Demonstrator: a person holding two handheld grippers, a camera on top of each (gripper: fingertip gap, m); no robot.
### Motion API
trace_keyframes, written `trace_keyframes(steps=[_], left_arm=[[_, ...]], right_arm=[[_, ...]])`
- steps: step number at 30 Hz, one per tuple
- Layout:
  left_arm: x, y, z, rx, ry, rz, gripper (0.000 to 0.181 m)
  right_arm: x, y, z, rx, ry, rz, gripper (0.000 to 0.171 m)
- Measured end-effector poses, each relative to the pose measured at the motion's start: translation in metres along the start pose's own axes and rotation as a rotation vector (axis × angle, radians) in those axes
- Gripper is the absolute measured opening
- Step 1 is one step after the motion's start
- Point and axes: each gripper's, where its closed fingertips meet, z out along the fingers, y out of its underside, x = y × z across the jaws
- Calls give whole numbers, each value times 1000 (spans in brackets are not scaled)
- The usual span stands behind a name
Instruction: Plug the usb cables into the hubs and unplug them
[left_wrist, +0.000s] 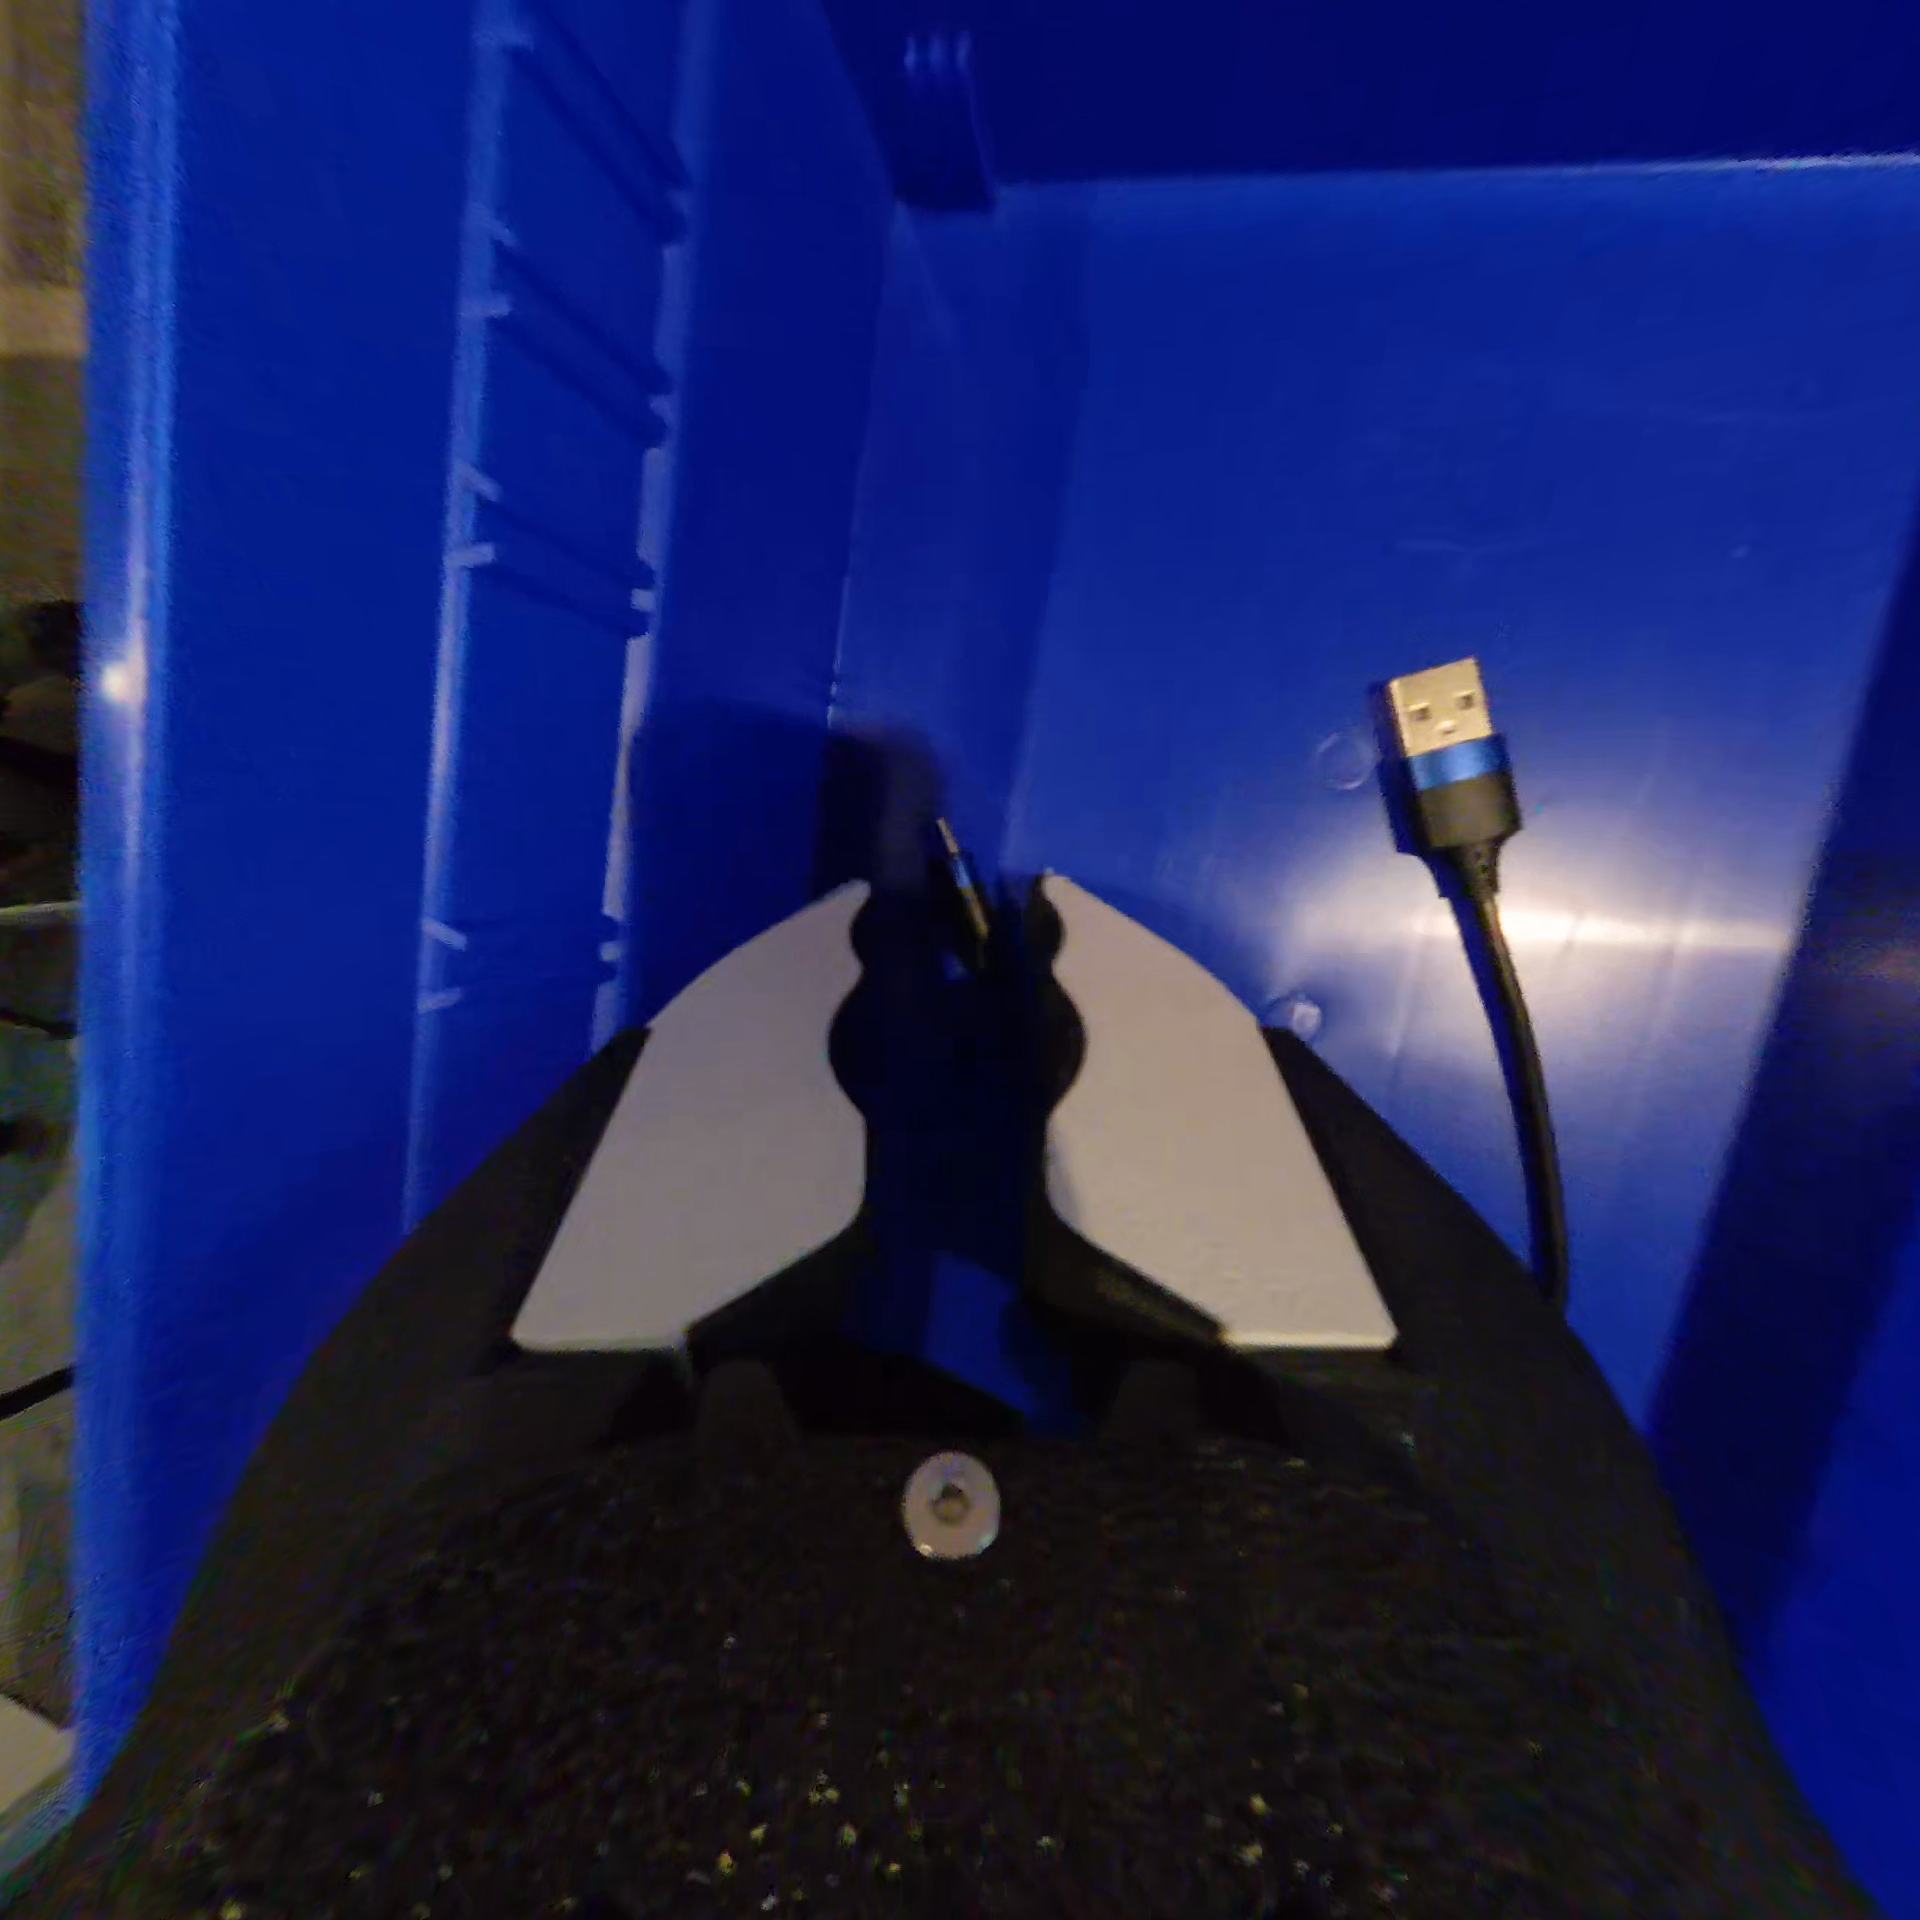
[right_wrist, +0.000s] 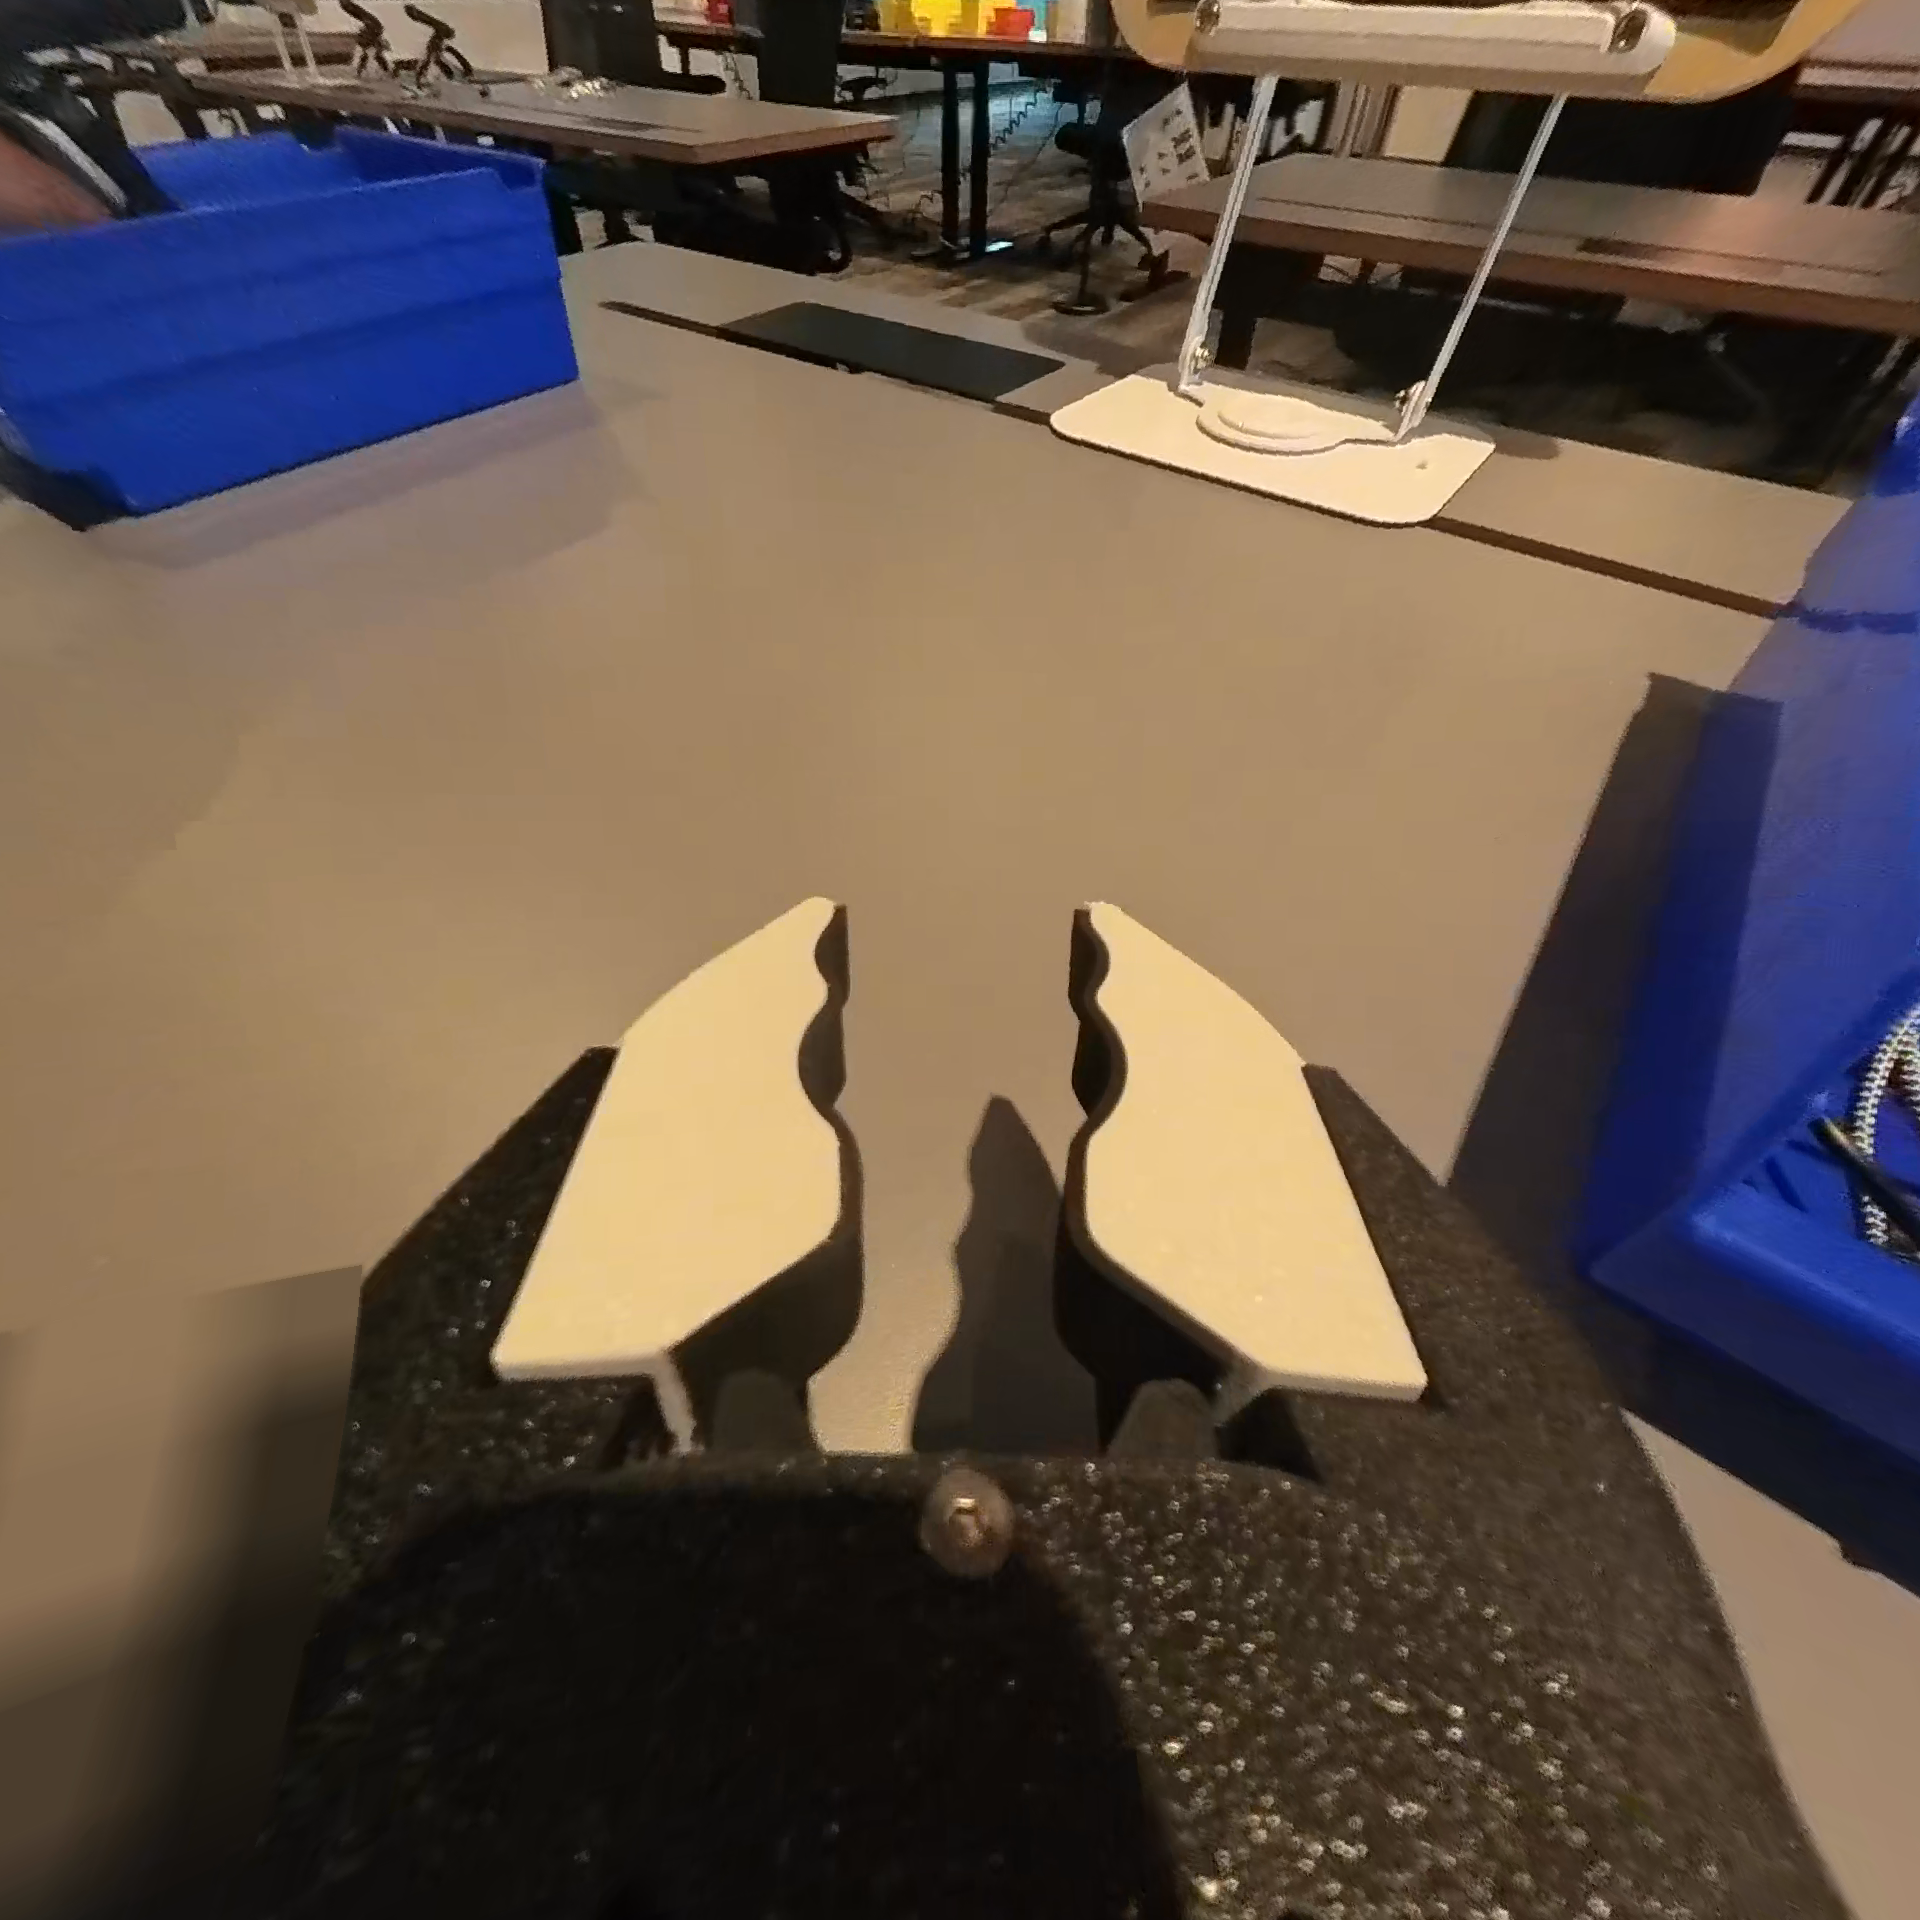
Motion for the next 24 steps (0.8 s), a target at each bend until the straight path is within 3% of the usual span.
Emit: trace_keyframes(steps=[2,5,11,14,19,24], left_arm=[[7,0,1,10,42,4,11],[2,-1,0,12,4,57,9],[-11,-30,-38,237,-116,93,8],[-14,-59,-88,378,-184,137,7],[8,-107,-204,668,-238,234,7],[81,-121,-333,991,-145,328,7]], right_arm=[[0,0,0,1,-9,9,41],[0,-1,-1,7,-21,20,41],[2,-5,-4,43,-44,59,38],[1,-5,-5,48,-59,70,38],[-1,-6,-6,55,-56,50,38],[-3,-7,-6,64,-48,23,38]])
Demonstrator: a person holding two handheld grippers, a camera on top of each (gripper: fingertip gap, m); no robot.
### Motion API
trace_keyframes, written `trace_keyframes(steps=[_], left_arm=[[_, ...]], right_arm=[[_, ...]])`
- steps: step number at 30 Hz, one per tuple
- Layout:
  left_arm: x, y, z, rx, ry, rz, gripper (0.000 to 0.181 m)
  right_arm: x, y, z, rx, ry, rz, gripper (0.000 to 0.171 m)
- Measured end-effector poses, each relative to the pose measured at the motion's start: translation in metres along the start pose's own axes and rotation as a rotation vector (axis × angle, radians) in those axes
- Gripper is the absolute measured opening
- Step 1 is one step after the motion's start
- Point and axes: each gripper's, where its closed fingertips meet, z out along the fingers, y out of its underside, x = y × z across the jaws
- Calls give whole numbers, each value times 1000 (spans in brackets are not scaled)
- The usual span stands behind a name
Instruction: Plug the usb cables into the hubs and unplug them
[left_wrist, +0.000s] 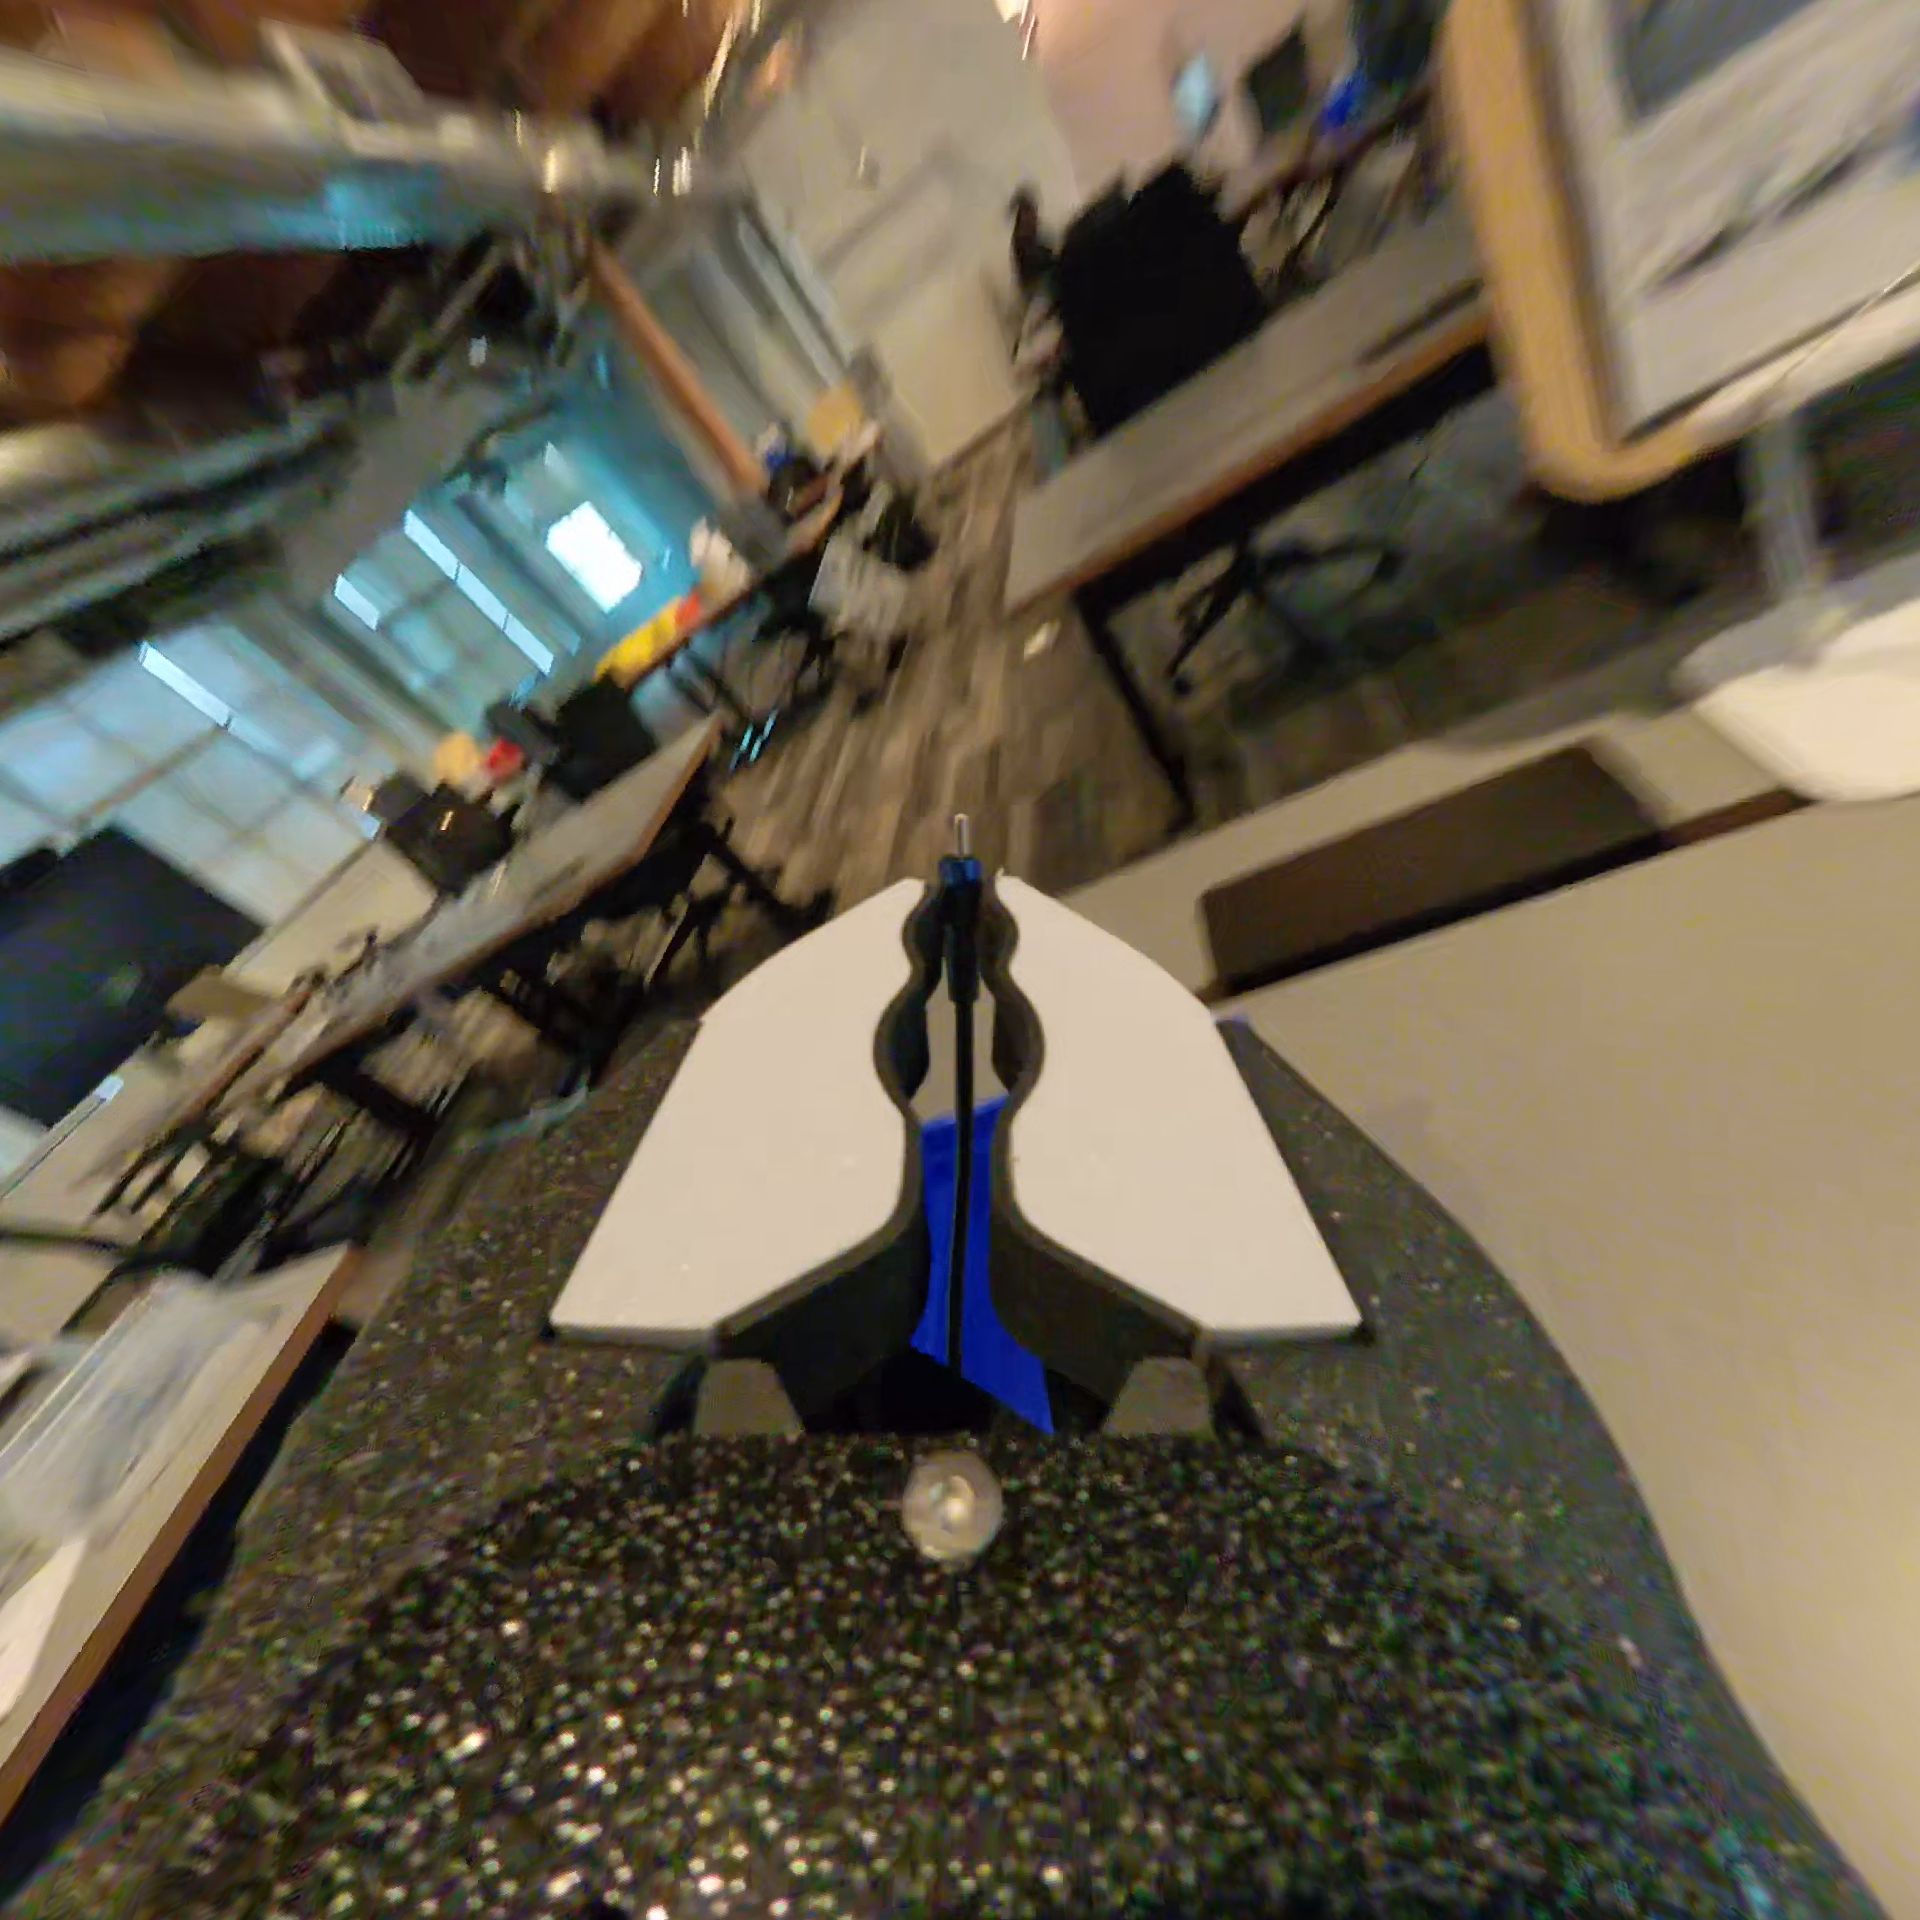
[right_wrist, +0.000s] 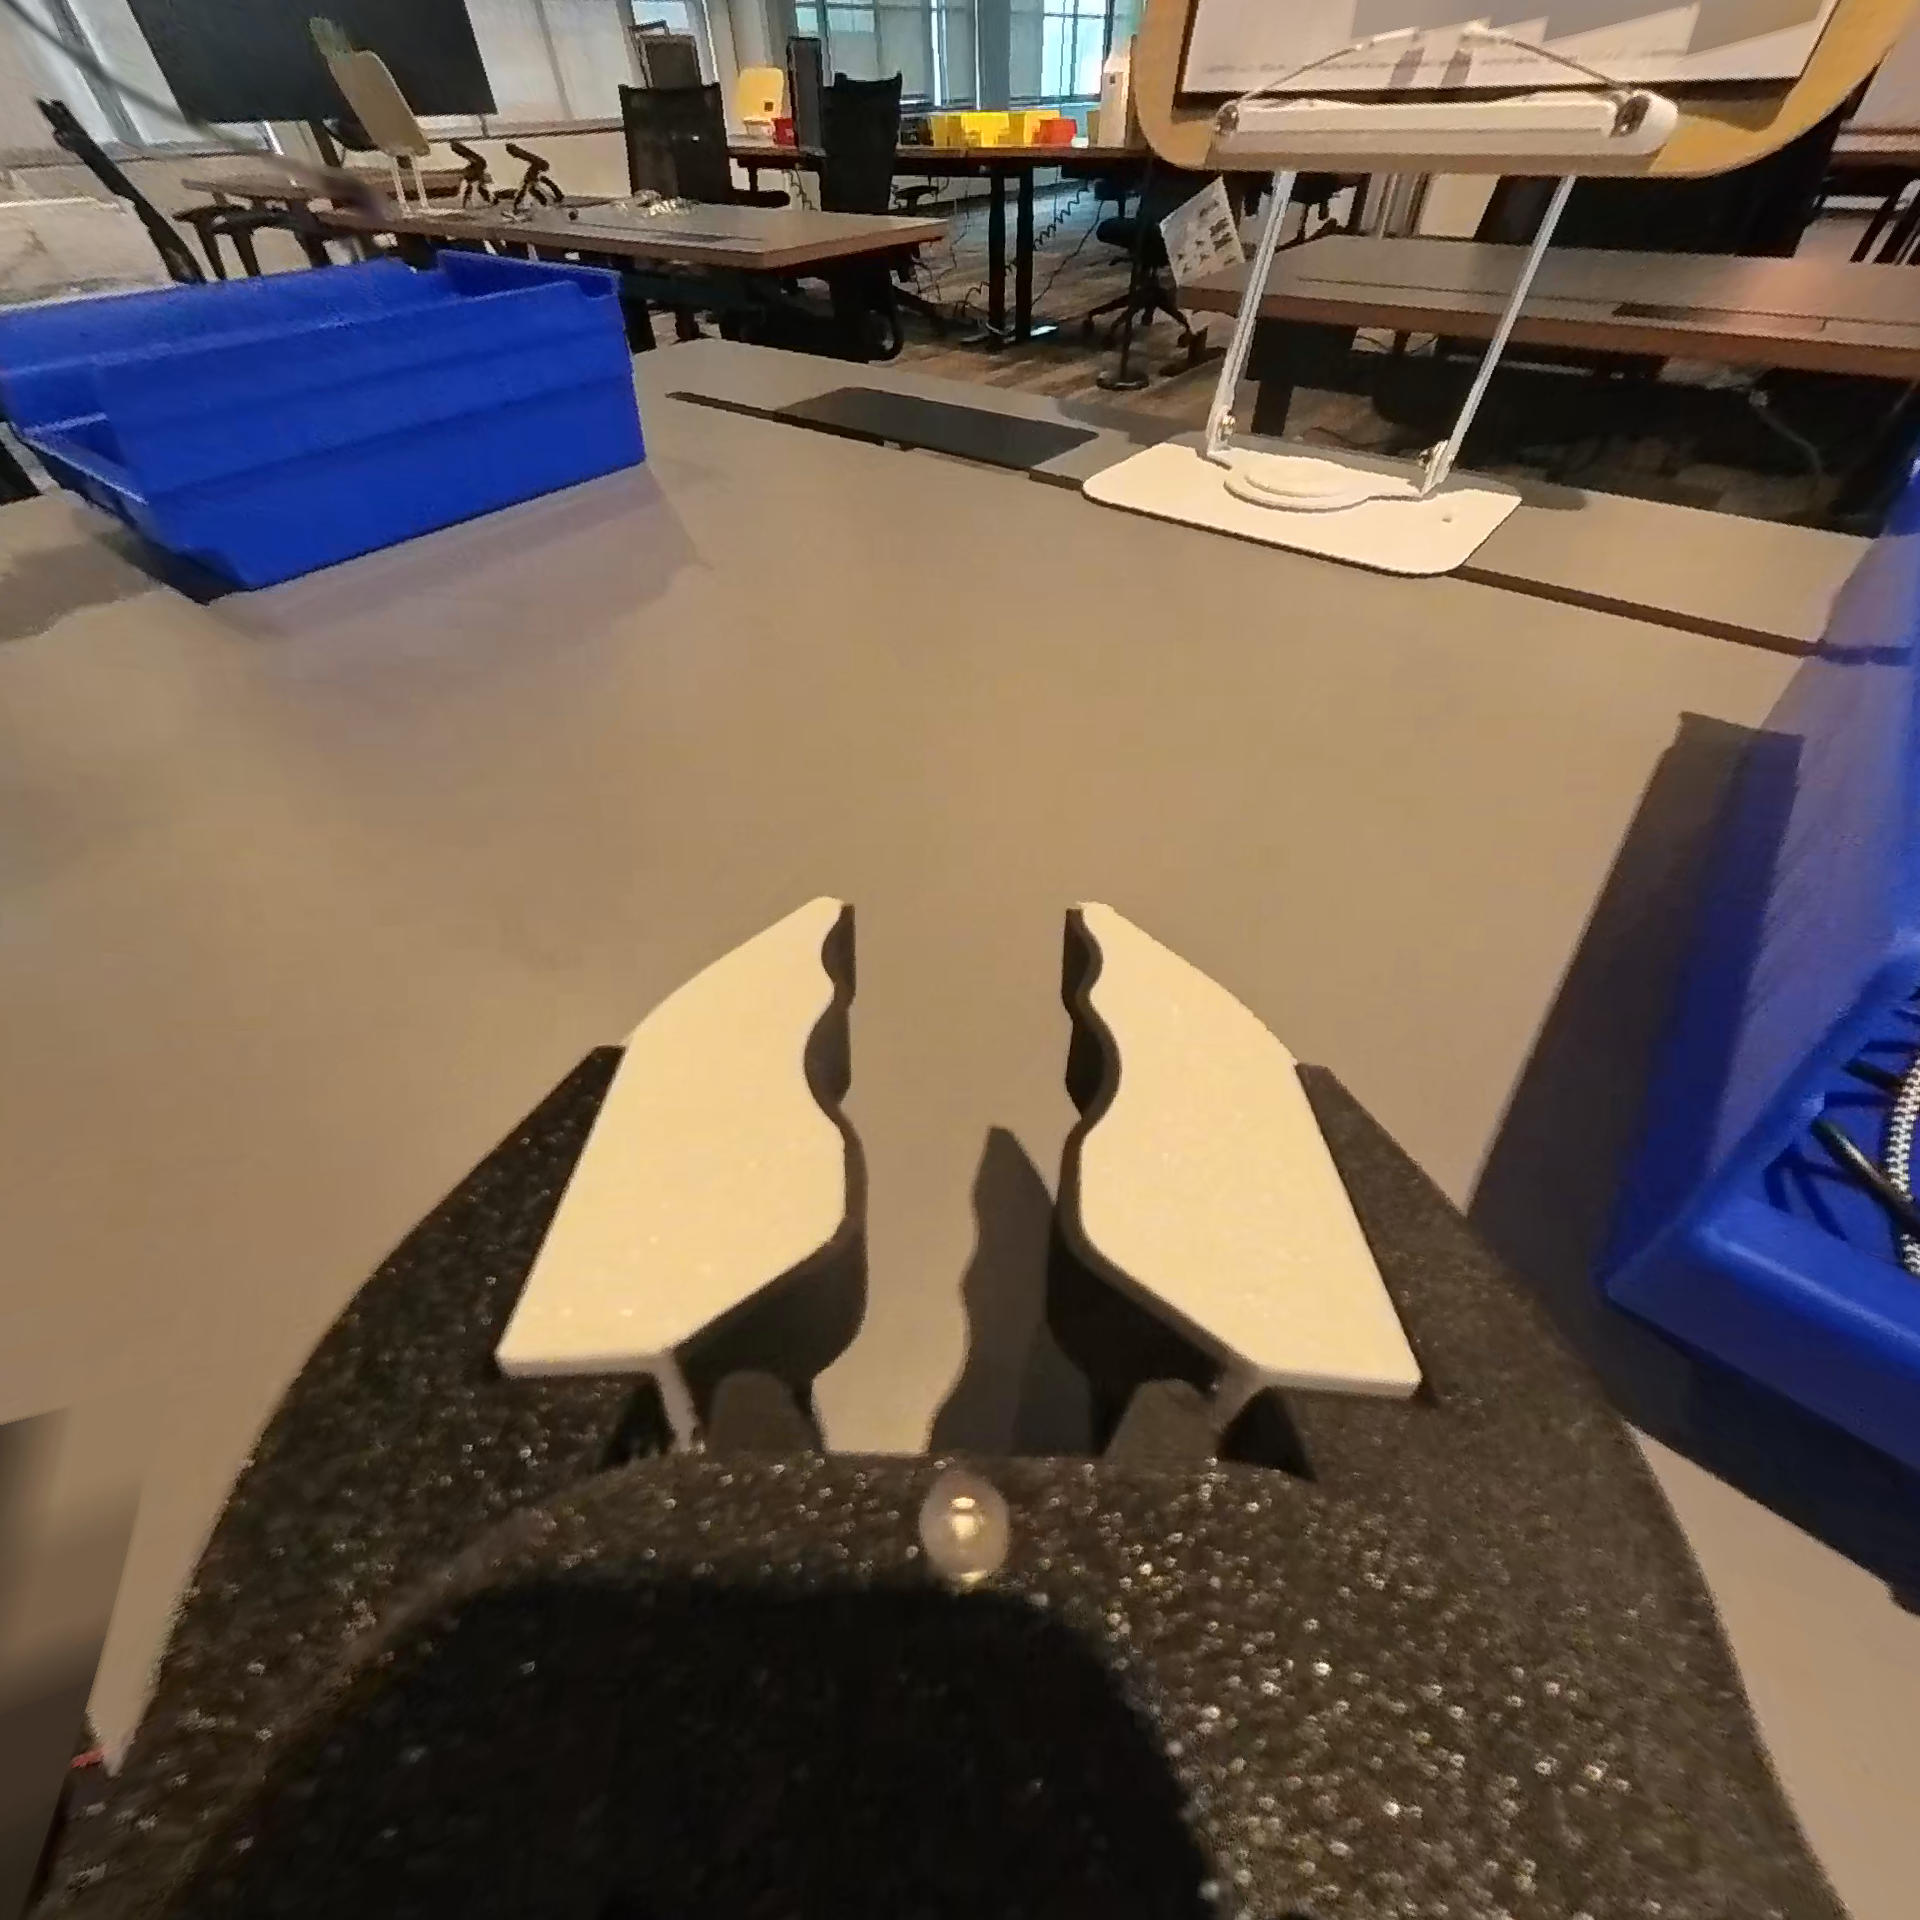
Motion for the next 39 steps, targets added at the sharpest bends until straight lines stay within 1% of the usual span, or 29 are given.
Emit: trace_keyframes(steps=[3,5,7,9,12,16,19,21,26,30,34,37,39], left_arm=[[37,-70,-50,186,89,-12,6],[68,-103,-80,270,168,-24,6],[104,-117,-99,305,264,-48,6],[145,-118,-109,313,374,-93,6],[220,-95,-113,274,589,-174,6],[321,-44,-117,171,852,-256,6],[375,-8,-125,78,978,-318,7],[398,13,-127,15,994,-322,7],[428,53,-127,-132,942,-253,7],[437,69,-130,-199,898,-172,7],[444,80,-130,-219,853,-71,9],[444,74,-132,-157,853,-66,35],[438,64,-135,-93,855,-113,56]], right_arm=[[0,-1,-1,9,5,-4,38],[0,-2,-2,15,9,-6,38],[0,-2,-2,19,13,-10,38],[0,-3,-2,23,17,-19,38],[-2,-3,-3,28,26,-43,38],[-4,-4,-3,31,49,-88,37],[-6,-3,-2,20,67,-130,37],[-9,0,0,2,77,-165,37],[-15,8,6,-61,104,-274,36],[-19,12,9,-92,126,-345,36],[-19,13,10,-96,135,-356,36],[-18,12,9,-94,137,-348,36],[-18,13,9,-96,139,-349,36]])
